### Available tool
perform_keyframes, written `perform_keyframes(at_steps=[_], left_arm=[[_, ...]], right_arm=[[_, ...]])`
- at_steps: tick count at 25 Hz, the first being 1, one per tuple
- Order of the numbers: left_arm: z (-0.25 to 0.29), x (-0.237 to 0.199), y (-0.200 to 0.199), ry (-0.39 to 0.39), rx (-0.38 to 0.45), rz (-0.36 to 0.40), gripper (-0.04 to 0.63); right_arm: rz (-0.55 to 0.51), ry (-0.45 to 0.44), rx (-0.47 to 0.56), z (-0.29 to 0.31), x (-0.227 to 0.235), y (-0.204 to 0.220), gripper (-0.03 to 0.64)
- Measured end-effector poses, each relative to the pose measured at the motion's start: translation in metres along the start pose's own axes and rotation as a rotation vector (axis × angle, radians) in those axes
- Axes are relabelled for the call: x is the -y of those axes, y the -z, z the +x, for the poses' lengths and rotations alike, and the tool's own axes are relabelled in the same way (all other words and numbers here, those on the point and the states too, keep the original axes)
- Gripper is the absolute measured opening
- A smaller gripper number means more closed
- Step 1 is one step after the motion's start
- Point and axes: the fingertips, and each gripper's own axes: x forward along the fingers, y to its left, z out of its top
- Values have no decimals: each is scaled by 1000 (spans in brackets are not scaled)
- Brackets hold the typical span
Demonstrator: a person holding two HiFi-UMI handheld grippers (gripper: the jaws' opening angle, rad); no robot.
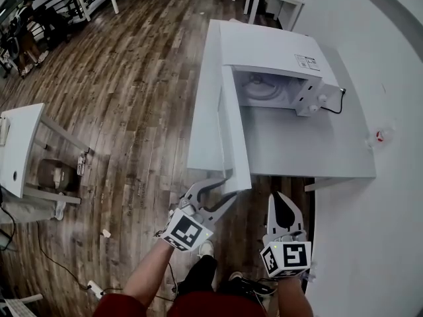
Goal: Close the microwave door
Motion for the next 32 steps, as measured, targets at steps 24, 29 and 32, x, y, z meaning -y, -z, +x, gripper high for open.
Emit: perform_keyframes(at_steps=[24, 29, 32], left_arm=[[72, 28, -16, -210, -10, -46, 164], [96, 32, -21, -277, -13, -60, 164], [110, 35, -23, -316, -14, -70, 164]], right_arm=[[5, -11, 87, -12, 101, -7, 29], [12, -39, 89, -9, 129, -10, 29], [15, -59, 93, -10, 146, -12, 29]])
